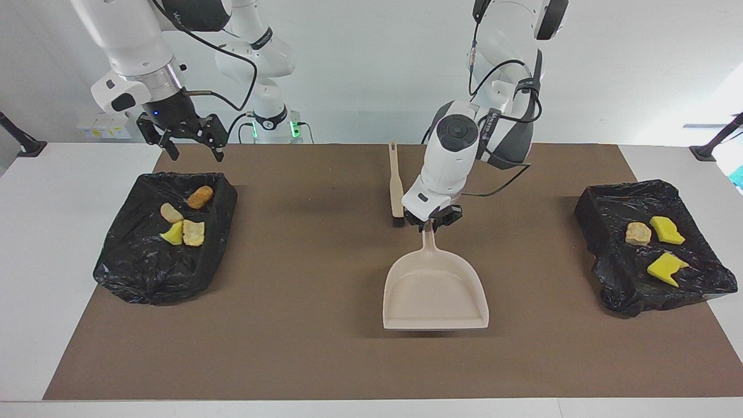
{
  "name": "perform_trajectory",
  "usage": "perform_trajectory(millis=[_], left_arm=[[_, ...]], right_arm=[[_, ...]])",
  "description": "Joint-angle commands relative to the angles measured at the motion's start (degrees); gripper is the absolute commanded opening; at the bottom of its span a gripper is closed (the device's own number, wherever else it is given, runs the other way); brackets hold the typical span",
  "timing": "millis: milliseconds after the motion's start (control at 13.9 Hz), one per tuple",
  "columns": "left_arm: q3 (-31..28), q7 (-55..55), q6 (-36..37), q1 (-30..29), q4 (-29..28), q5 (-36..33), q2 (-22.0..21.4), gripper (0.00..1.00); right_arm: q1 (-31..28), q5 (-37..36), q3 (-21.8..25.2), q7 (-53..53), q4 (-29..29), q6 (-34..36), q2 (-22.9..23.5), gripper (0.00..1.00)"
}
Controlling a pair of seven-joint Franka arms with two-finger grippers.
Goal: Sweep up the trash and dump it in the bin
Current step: 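Carry the dustpan to the mat center with the left gripper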
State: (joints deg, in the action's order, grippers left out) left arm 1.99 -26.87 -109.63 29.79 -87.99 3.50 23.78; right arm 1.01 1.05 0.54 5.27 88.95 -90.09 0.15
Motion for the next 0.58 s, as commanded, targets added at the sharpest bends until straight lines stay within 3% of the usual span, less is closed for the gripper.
perform_trajectory(millis=[0,503], left_arm=[[-0.9,-2.2,-2.1,1.1,1.9,2.1,2.4,0.00],[-0.8,-2.2,-11.3,3.5,-0.3,2.7,5.7,0.00]], right_arm=[[-0.7,0.5,-0.4,0.8,1.3,0.0,-1.2,1.00],[-0.7,0.6,-0.4,0.8,1.3,0.0,-1.2,1.00]])
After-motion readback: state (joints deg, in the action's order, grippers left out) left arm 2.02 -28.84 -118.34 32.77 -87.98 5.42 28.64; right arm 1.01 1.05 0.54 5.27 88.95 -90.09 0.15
